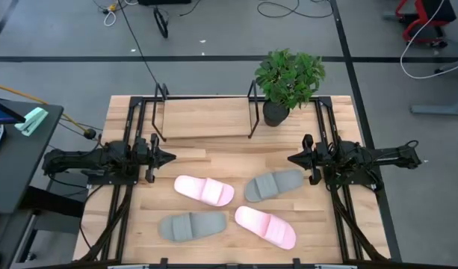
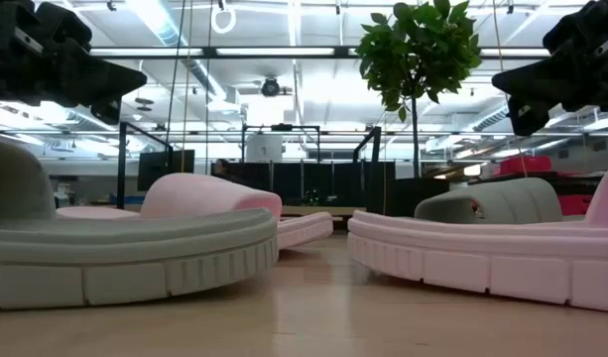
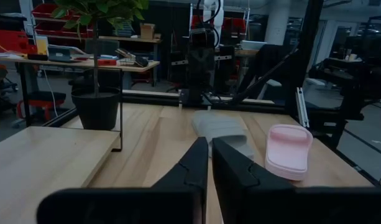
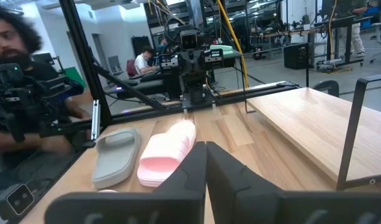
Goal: Pick and place slides into the shelf
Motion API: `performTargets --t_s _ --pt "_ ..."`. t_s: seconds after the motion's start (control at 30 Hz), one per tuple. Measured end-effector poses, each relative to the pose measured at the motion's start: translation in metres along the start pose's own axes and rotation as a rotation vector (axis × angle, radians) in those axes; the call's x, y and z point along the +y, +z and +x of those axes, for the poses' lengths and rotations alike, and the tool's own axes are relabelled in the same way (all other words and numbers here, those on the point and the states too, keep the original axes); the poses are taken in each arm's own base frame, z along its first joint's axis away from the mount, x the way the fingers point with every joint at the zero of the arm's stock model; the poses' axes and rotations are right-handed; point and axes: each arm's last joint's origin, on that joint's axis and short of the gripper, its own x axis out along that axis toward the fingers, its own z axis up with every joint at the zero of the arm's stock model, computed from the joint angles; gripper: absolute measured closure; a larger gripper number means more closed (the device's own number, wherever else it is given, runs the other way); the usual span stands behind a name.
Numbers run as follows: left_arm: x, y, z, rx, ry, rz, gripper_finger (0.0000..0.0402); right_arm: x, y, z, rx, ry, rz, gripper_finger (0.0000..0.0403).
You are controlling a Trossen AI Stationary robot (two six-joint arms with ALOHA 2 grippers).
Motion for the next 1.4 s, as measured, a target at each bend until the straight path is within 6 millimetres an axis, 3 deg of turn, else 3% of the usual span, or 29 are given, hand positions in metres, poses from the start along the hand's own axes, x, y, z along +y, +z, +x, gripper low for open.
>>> performTargets --t_s 1.4 --pt "0.0 0.0001 0.0 0.0 0.0 0.0 0.0378 0.0 0.0 0.0 0.0 0.0 0.0 0.0389"
